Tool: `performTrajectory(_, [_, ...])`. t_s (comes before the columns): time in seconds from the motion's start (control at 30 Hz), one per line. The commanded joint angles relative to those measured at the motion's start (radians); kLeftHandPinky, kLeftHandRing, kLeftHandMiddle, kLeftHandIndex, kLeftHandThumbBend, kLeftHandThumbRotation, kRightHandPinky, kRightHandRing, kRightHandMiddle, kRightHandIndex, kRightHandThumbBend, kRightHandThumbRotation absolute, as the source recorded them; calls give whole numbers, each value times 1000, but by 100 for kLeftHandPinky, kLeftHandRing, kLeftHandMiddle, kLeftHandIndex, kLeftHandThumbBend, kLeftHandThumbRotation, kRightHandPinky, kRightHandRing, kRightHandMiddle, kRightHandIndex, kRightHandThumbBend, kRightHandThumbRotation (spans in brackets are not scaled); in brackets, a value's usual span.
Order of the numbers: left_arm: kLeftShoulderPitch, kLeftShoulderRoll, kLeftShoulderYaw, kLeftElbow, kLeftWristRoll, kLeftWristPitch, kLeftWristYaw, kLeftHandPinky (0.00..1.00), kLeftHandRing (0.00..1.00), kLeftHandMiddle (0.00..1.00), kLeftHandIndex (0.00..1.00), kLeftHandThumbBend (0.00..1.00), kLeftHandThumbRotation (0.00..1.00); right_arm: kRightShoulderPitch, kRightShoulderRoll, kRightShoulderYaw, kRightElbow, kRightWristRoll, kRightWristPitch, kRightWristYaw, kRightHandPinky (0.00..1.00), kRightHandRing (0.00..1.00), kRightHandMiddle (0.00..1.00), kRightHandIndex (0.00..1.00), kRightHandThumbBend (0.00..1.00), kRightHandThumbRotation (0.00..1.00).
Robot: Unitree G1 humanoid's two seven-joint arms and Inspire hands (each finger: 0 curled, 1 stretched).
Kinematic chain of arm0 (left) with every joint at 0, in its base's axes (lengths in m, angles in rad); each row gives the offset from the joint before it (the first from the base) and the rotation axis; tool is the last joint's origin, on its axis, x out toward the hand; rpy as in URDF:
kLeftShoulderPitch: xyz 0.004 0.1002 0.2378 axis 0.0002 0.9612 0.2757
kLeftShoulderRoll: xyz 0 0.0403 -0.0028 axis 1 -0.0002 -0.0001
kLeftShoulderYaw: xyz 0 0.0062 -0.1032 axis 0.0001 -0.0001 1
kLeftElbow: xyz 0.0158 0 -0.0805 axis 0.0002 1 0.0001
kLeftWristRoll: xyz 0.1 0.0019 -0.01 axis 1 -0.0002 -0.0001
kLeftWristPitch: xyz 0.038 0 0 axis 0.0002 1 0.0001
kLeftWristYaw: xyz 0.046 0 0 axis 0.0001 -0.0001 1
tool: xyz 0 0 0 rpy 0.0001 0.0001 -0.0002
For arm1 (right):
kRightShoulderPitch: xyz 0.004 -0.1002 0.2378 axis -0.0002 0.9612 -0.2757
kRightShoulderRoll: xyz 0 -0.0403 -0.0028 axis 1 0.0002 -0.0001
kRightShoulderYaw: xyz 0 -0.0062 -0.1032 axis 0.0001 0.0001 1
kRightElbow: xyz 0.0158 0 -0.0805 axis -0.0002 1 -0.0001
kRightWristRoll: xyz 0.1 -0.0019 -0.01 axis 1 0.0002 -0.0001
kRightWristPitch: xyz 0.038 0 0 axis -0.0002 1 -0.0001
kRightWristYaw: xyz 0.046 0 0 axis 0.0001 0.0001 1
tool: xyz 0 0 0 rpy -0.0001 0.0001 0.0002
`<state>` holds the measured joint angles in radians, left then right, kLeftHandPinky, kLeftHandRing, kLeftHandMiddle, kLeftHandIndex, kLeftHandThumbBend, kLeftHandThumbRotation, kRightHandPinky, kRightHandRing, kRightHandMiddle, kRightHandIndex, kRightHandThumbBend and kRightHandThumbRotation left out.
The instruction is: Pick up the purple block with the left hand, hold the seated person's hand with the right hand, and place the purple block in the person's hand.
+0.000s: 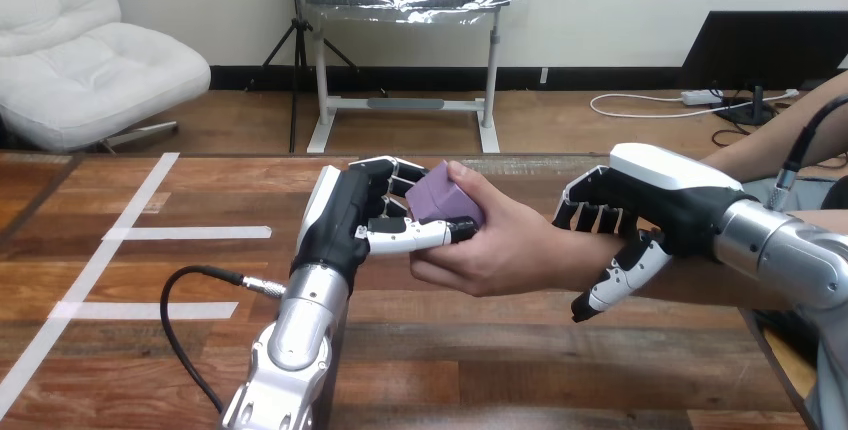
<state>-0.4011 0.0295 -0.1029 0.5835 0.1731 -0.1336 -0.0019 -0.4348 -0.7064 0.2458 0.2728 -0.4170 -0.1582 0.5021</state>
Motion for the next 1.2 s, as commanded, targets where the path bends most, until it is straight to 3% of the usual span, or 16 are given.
performTrajectory(0.0, [-36,-5,-69,-53,32,36,-65,41,51,54,55,65,13,16,11,-22,-29,38,-4,16,46,52,57,60,90,17])
performTrajectory(0.23, [-5,13,-70,-127,23,58,-106,53,64,66,65,72,44,23,6,-28,-29,44,-13,30,50,57,62,65,91,31])
performTrajectory(0.53, [36,41,-77,-209,37,40,-110,66,76,78,74,80,69,38,4,-38,-35,59,-18,42,55,63,69,72,93,47])
performTrajectory(0.77, [73,56,-63,-280,27,32,-118,72,81,81,77,81,75,50,-1,-42,-46,66,-18,44,59,70,74,75,93,55])
performTrajectory(1.17, [129,82,-48,-389,37,42,-112,75,82,81,78,76,85,65,-6,-52,-62,63,-24,43,65,79,79,80,96,68])
